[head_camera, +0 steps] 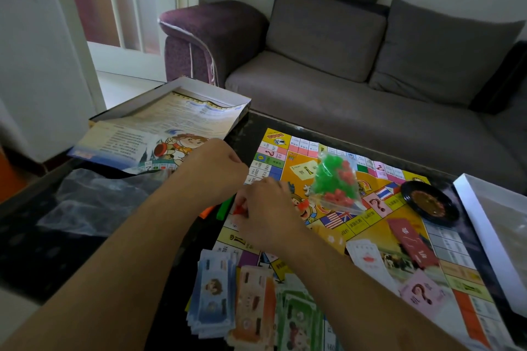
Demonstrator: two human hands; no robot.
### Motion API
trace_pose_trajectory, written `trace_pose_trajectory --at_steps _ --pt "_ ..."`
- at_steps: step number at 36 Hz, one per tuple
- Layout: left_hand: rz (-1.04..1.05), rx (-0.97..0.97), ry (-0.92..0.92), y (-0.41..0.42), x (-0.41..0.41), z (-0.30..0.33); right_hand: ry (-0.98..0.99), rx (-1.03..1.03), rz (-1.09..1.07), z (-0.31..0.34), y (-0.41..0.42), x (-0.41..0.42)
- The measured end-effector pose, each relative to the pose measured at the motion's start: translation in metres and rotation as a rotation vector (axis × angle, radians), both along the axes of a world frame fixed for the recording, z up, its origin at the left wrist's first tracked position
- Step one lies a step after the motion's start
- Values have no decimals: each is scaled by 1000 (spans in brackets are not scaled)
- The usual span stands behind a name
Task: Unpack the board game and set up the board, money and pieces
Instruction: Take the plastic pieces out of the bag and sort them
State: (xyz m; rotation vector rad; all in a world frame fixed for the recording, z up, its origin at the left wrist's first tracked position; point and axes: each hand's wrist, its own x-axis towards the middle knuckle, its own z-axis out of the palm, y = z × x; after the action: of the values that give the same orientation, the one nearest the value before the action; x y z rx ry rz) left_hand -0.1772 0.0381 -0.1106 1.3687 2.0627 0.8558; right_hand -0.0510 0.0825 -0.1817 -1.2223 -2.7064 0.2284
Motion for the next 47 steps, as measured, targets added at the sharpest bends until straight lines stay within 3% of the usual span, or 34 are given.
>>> trace_pose_trajectory --at_steps 6,9,14,16,26,30,35,40,47 --pt "32 -5 -16 -2 -2 2 155 1 -13 17 -7 16" --pt "-25 -105 -75 0 3 5 231 26 -21 36 -15 38" --pt "-222 -266 -541 -16 39 20 375 67 -83 60 -28 85" --pt "-337 -246 -620 -23 54 21 414 87 -95 63 -31 103" --pt "-391 -5 -675 -35 112 9 491 28 -108 67 -45 159" --pt "-371 1 -694 -34 126 3 515 55 -83 66 -51 175" --pt "-352 -10 -751 -35 135 3 587 -88 -124 74 -52 185" --pt "-371 -6 -701 -33 134 0 730 -280 -176 76 -46 191" --pt "-357 21 -609 -37 133 0 825 -323 -193 77 -49 192"
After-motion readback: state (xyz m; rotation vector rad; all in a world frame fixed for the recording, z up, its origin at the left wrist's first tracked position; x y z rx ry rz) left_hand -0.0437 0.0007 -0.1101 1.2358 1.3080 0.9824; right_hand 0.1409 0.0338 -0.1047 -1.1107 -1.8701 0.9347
